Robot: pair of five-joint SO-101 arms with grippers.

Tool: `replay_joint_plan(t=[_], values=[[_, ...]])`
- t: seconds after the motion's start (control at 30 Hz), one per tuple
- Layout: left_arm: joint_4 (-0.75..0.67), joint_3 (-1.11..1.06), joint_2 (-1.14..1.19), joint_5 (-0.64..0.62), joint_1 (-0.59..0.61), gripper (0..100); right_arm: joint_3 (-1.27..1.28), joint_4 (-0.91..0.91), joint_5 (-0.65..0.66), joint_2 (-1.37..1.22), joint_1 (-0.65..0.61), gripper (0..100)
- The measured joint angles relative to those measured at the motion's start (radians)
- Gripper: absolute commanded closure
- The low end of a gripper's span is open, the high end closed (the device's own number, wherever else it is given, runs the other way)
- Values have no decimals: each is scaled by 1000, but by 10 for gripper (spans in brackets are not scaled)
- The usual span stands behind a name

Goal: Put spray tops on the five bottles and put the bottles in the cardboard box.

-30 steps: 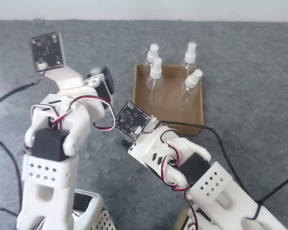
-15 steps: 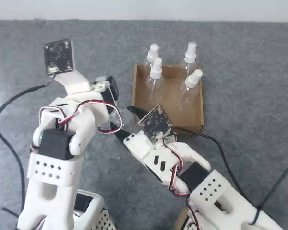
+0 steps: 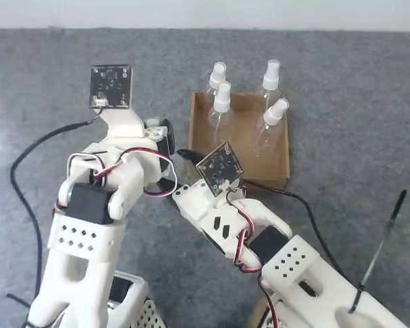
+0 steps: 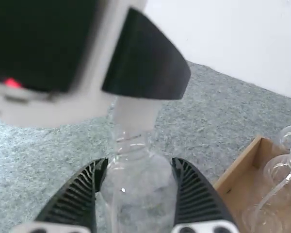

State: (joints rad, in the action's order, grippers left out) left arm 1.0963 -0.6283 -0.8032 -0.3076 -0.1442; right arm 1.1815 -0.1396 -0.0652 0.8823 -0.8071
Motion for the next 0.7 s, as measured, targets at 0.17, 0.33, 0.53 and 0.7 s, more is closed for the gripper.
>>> replay_joint_plan(t=[0.17,0.33,0.53,0.7], values=[[0,-28,-55,3,0,972,-2,3,0,0,3,992],[-3,-120,-172,8,0,830,-2,3,0,2,14,992],[-17,-130,-218,11,5,815,-3,12,-2,3,49,992],[20,17,-219,11,5,815,-3,14,-3,3,57,992]])
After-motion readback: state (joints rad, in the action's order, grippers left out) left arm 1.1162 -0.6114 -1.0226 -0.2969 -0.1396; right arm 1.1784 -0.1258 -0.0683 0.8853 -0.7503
